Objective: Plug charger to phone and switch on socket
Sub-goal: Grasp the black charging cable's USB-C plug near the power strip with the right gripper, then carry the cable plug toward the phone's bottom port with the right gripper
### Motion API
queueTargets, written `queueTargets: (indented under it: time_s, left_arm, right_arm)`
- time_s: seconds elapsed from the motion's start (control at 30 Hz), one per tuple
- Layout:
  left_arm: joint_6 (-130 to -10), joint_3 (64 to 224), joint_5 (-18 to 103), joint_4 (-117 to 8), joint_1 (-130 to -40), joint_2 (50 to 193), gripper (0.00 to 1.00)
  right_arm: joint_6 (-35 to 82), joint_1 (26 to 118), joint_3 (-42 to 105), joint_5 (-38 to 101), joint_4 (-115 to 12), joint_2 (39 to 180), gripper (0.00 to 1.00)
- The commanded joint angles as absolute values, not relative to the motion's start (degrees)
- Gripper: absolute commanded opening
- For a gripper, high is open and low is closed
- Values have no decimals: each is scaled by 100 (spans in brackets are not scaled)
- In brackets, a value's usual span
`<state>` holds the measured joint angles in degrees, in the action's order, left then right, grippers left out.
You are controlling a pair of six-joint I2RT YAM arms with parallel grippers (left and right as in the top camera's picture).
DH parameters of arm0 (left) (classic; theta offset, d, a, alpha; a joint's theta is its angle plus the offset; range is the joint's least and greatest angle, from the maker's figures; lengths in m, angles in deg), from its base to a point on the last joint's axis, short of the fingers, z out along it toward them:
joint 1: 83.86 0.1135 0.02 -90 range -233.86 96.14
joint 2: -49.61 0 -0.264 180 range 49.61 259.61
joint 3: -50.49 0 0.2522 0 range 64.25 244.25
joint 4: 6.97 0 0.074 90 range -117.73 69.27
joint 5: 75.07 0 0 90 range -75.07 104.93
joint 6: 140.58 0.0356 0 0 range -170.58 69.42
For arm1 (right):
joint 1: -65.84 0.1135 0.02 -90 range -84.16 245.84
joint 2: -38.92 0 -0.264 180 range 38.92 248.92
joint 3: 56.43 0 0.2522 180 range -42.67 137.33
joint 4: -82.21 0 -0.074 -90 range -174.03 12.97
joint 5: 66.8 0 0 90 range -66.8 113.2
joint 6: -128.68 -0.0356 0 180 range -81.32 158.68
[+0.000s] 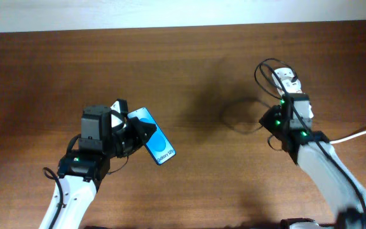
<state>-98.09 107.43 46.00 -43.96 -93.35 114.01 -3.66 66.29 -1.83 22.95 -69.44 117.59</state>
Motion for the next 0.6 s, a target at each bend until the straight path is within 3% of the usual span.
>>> queueTargets:
  time_s: [0.0, 0.13, 0.3, 0.57]
  left_arm:
    - [-9700, 10826, 4860, -4354, -9316, 11362, 0]
    - [-9724, 10826, 5171, -4203, -9316, 11362, 0]
    - [-9918, 10826, 5706, -3237, -9316, 11362, 0]
    - [-10268, 10826, 6808, -1165, -9316, 11364, 0]
  right_arm:
    - [497, 6620, -183, 2861, -6214, 10813, 4]
    - [1822, 6620, -183, 3945, -5512, 9897, 4]
    - [3564, 6620, -183, 6415, -4865, 8944, 4]
    - [4709, 6620, -183, 8817, -3753, 8719, 4]
